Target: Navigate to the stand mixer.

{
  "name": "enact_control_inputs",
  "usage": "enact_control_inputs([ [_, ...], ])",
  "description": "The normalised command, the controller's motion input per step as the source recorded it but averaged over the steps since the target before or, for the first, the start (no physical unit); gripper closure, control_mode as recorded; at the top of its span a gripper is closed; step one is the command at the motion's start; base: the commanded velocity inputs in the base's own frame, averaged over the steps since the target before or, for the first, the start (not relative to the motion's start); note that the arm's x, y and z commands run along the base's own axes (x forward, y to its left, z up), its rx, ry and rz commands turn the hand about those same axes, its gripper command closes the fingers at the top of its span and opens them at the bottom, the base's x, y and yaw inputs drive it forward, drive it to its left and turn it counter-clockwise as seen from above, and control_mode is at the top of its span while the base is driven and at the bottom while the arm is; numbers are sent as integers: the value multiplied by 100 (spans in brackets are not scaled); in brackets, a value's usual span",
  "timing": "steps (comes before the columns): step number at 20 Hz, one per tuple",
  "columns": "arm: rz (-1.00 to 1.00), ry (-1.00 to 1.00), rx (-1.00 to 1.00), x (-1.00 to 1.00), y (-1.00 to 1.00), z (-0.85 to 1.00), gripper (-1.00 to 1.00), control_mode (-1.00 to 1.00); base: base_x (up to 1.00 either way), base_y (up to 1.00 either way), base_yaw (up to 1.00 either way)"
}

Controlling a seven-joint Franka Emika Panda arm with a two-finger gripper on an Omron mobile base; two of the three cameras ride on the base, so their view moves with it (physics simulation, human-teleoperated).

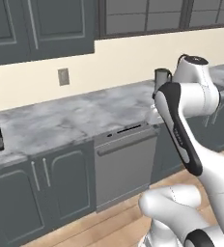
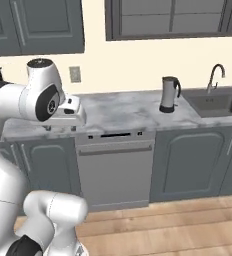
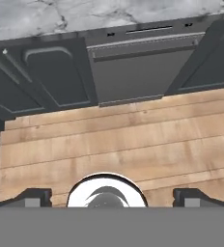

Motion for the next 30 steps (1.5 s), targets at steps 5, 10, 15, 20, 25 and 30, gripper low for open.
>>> enact_control_inputs([
  [5, 0, 0, 0, 0, 0, 0, -100, 100, 100, -10, -26],
  [10, 0, 0, 0, 0, 0, 0, -100, 100, 100, -21, -37],
  [15, 0, 0, 0, 0, 0, 0, -100, 100, 100, -41, -33],
  [20, 0, 0, 0, 0, 0, 0, -100, 100, 100, -80, -25],
  [25, 0, 0, 0, 0, 0, 0, -100, 100, 100, -100, -21],
  [30, 0, 0, 0, 0, 0, 0, -100, 100, 79, -100, -29],
])
